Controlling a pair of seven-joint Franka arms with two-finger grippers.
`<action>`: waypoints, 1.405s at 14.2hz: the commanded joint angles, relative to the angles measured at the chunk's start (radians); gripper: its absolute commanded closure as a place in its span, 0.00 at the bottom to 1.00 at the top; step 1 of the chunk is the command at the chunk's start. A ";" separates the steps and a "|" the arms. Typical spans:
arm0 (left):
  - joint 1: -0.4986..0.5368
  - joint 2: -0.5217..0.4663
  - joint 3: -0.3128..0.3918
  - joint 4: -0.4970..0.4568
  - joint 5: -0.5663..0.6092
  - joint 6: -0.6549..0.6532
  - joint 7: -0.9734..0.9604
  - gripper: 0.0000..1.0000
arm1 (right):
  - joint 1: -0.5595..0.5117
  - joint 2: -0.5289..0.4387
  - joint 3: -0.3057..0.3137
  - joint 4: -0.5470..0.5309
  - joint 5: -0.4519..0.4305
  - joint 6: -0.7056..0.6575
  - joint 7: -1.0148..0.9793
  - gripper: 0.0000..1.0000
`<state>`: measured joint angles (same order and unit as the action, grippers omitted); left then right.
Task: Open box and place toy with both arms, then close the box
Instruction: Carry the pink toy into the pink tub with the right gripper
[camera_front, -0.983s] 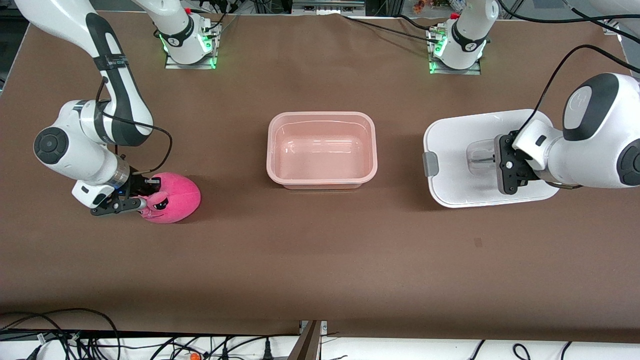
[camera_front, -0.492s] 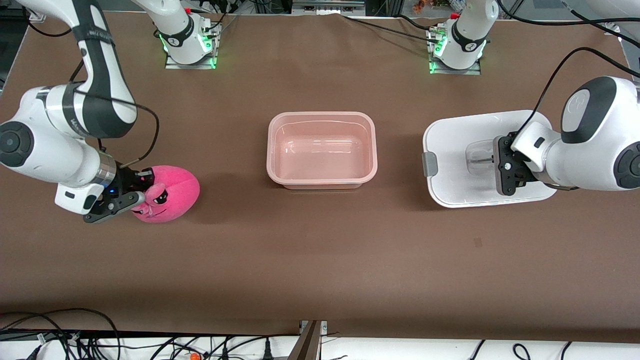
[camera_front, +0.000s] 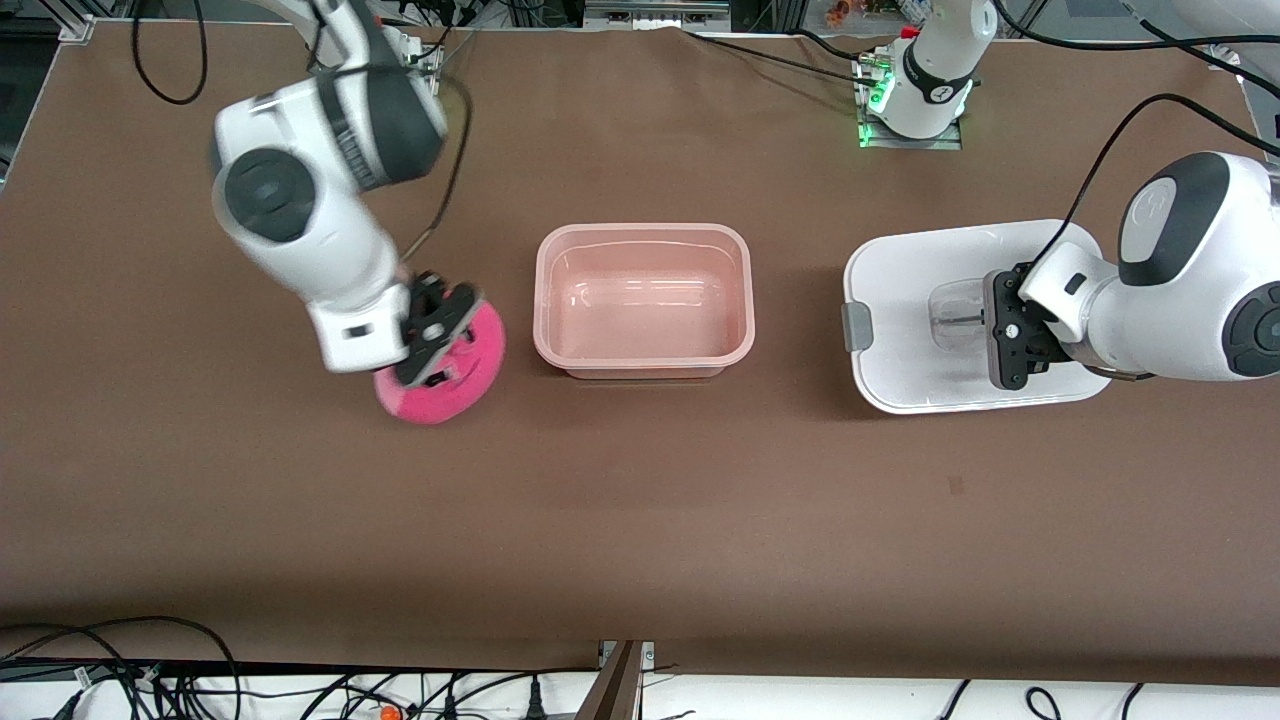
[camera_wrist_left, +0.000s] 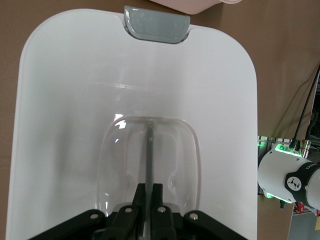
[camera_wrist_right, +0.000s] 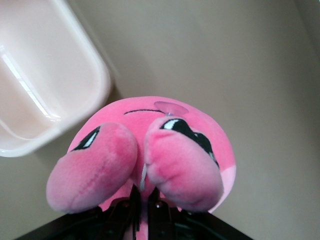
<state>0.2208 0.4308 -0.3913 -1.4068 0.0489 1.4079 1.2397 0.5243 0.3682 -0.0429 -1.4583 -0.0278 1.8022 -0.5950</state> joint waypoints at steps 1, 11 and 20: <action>-0.008 0.017 -0.001 0.032 0.028 -0.029 0.021 1.00 | 0.110 0.021 -0.011 0.033 -0.030 -0.024 -0.035 1.00; -0.009 0.022 -0.001 0.032 0.026 -0.029 0.023 1.00 | 0.335 0.101 -0.011 0.108 -0.047 -0.127 0.027 1.00; -0.011 0.023 -0.001 0.031 0.026 -0.029 0.023 1.00 | 0.361 0.224 -0.012 0.119 -0.072 -0.047 0.073 1.00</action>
<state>0.2203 0.4423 -0.3919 -1.4068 0.0489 1.4061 1.2420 0.8686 0.5499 -0.0458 -1.3717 -0.0880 1.7480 -0.5515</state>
